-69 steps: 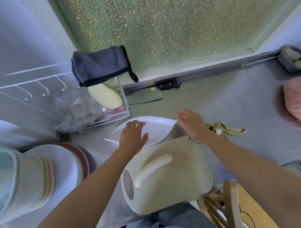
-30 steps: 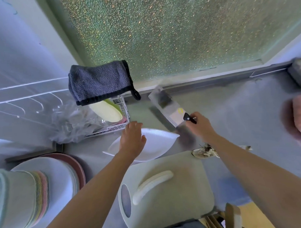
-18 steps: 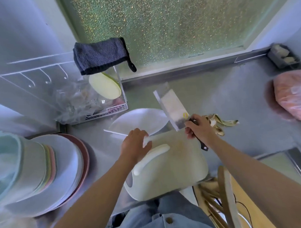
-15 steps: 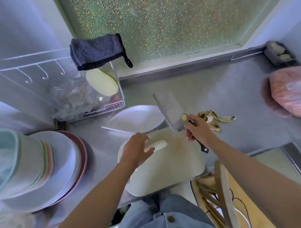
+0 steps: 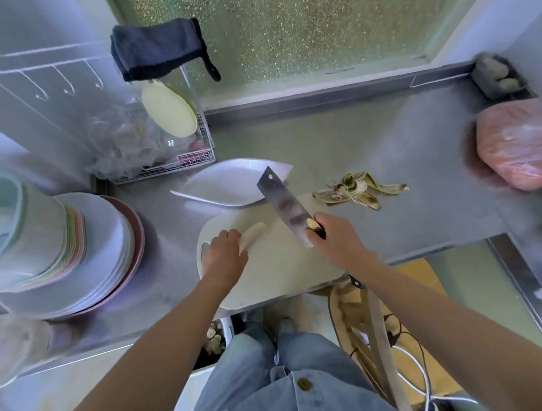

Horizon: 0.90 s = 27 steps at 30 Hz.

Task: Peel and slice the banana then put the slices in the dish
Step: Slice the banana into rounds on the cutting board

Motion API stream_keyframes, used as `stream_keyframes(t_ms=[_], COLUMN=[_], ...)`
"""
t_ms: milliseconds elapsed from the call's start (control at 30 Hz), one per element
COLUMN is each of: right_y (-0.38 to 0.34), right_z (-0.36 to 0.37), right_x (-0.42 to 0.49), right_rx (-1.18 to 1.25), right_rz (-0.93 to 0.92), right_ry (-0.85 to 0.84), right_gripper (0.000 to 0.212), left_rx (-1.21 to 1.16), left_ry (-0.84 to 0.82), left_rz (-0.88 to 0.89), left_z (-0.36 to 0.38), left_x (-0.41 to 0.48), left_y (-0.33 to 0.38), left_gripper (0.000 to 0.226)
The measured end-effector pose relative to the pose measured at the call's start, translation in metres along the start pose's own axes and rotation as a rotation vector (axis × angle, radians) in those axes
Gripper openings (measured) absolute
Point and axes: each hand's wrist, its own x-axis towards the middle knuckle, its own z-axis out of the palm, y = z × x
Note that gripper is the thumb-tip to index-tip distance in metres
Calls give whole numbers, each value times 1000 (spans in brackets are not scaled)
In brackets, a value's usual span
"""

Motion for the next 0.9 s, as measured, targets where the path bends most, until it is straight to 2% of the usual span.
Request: stream_keyframes(t_ms=[133, 433, 633, 800, 900], right_y=[-10, -2, -2, -6, -6], right_z=[18, 56, 51, 28, 26], right_x=[-1, 0, 9, 11, 7], right_rx=[-152, -308, -297, -318, -358], right_rz=[-102, 5, -40, -116, -138], right_ry=[-53, -116, -122, -55, -91], right_gripper=[42, 12, 20, 22, 23], left_rx=[-45, -36, -48, -56, -69], left_ry=[-43, -15, -25, 13, 57], left_rz=[-83, -35, -4, 64, 94], left_z=[6, 6, 11, 17, 21], left_x=[-11, -12, -9, -6, -4], left_y=[-10, -2, -1, 10, 21], left_gripper=[38, 37, 38, 55, 41])
